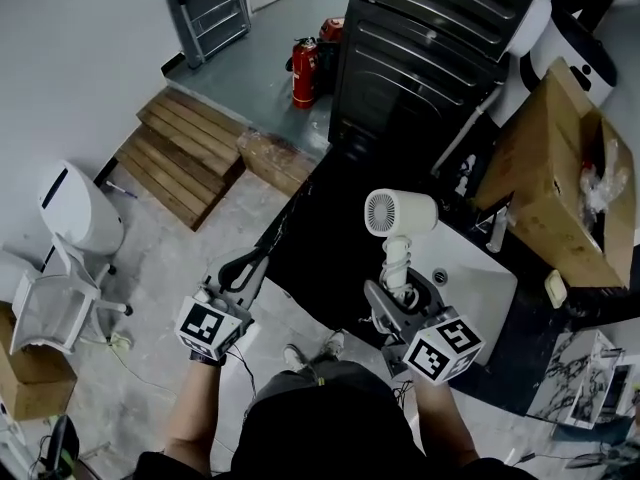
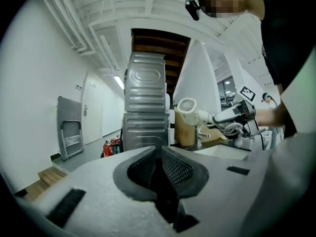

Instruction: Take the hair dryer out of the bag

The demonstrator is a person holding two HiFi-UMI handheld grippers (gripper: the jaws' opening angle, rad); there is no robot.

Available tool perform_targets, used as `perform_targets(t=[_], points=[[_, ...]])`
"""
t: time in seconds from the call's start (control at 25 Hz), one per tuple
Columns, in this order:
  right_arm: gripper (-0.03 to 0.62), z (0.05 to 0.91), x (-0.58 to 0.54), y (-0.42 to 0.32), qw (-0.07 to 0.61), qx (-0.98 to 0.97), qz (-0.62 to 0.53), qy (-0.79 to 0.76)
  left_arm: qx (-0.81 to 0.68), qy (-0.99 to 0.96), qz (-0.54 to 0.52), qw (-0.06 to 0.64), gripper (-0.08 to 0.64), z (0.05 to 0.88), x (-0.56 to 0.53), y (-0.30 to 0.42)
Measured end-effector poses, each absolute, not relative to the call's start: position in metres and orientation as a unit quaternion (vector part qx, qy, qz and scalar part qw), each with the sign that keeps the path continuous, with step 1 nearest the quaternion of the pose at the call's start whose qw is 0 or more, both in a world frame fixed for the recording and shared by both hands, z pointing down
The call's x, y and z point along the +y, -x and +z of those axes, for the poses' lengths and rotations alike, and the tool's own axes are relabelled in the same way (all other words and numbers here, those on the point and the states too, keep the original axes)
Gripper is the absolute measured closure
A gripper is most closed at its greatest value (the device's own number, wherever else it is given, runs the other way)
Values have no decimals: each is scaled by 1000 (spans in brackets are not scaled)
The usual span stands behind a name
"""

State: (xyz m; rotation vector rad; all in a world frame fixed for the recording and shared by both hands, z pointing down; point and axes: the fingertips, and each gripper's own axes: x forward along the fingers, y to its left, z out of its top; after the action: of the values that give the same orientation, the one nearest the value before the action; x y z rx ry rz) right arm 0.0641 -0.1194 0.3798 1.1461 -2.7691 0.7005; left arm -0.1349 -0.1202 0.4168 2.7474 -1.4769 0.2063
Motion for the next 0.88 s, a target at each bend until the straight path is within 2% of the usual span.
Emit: perform_targets(t=[0.24, 0.6, 0.88], points=[[334, 367, -134, -79, 26, -896, 214, -387, -553, -833, 2, 20, 534, 369, -113, 167], [334, 357, -141, -90, 11, -891, 214, -399, -651, -758, -35, -36, 538, 323, -81, 220], [334, 350, -147, -100, 6, -885, 220, -410, -669, -740, -27, -62, 538, 306, -66, 236]])
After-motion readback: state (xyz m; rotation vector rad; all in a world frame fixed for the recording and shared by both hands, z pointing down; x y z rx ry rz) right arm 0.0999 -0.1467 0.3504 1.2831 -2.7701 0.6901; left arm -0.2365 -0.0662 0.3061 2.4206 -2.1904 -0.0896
